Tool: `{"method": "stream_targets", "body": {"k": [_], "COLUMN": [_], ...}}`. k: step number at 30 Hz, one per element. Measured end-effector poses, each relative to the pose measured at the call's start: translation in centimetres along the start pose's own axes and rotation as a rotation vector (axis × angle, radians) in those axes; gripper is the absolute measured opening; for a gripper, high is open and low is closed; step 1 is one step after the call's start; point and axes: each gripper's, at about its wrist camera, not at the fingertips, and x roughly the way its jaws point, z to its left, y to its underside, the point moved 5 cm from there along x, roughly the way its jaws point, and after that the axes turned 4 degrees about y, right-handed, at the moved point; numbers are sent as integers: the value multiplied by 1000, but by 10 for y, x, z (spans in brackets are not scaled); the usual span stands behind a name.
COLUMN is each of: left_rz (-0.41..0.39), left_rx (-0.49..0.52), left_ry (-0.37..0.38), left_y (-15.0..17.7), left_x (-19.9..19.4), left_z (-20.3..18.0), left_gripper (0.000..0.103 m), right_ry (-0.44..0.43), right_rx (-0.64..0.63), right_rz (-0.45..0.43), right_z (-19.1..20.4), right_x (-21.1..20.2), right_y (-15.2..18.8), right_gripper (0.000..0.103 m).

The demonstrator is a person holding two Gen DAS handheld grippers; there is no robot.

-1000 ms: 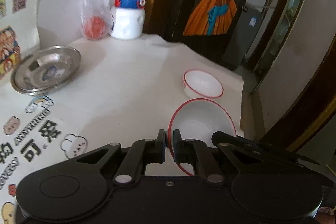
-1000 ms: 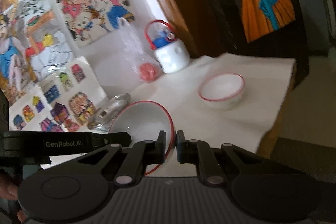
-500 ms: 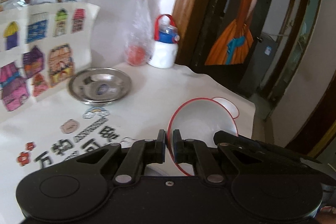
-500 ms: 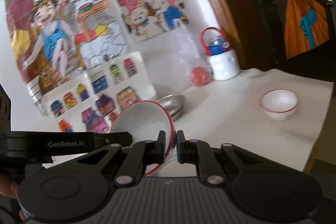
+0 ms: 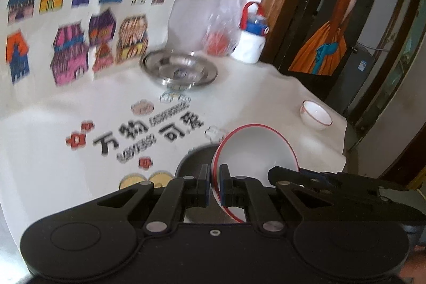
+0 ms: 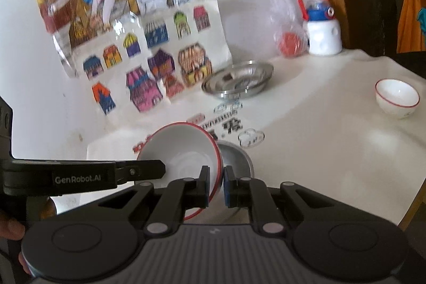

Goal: Organize plates and bowls
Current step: 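Lift the white bowl with both grippers and carry it over the steel bowl, then lower the white bowl into the steel bowl and open both grippers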

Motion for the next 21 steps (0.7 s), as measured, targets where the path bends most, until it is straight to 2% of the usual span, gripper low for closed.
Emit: {"method": "stream_targets", "body": {"k": [10, 21], "left_rz": [104, 190], "left_rx": [-2, 8], "left_ry": [-18, -19], "left_y": [12, 6], "left_x": [25, 34], "left_z": [8, 12], "left_gripper": [6, 7], "right_ry": [-8, -7], "right_rx": [-98, -229], "right_rz": [192, 333], "right_z": [-1, 10], "right_x": [29, 45], "right_y": [-6, -13], "right_gripper": [12, 17]}}
